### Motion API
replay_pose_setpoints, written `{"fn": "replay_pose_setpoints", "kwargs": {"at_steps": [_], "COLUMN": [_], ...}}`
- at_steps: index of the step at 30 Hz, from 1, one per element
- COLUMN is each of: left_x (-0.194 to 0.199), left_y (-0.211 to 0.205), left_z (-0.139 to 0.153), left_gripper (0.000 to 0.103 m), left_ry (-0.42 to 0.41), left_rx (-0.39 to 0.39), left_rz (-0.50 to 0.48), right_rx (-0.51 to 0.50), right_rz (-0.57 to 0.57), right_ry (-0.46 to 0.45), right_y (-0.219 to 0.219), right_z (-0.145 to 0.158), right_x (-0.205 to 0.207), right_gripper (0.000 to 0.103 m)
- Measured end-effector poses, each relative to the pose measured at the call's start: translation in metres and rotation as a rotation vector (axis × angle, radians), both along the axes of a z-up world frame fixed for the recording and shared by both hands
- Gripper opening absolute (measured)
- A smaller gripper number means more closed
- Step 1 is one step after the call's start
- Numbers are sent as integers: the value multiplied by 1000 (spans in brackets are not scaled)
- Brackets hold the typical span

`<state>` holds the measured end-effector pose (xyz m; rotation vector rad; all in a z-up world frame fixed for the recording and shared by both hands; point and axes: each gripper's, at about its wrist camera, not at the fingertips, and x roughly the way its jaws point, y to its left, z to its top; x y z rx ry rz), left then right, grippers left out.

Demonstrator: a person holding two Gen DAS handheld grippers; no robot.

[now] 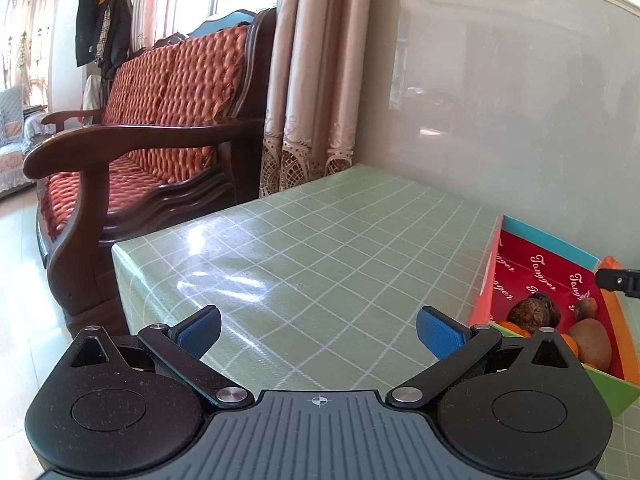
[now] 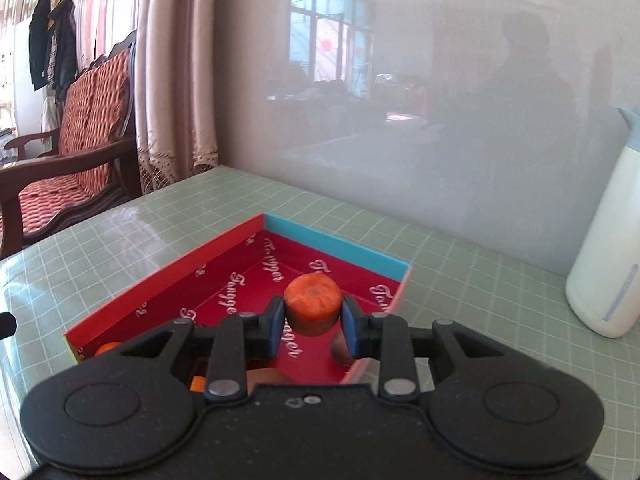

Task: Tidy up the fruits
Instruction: 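Carry the carrot piece with the right tool into the red box and release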

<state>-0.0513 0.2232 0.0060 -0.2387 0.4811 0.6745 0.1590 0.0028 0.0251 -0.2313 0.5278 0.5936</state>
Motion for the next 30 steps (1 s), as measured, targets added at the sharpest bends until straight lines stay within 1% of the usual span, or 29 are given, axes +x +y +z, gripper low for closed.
{"fn": "replay_pose_setpoints", "kwargs": {"at_steps": [5, 10, 19, 21, 22, 27, 28, 30], "left_x": [-5, -9, -7, -7, -7, -5, -4, -3], "left_y": [6, 13, 11, 11, 11, 10, 9, 6], "left_z": [-1, -1, -1, -1, -2, -1, -1, -1], "left_gripper": [103, 103, 103, 103, 103, 103, 103, 103], "left_ry": [-1, -4, -3, -3, -3, -4, -2, -2], "left_rx": [2, -13, -4, -5, -6, -16, -17, -17], "left_rz": [8, 20, 10, 10, 11, 6, 2, -6], "right_rx": [-32, -56, -76, -82, -80, -48, -39, -18], "right_rz": [14, 16, 20, 18, 20, 1, -3, -16], "right_ry": [24, 52, 79, 75, 76, 56, 51, 39], "right_y": [15, 18, 22, 23, 23, 16, 15, 9], "right_z": [-11, -21, -27, -27, -27, -19, -17, -11], "right_x": [2, 3, 6, 6, 6, 6, 6, 5], "right_gripper": [28, 28, 29, 35, 34, 34, 35, 40]}}
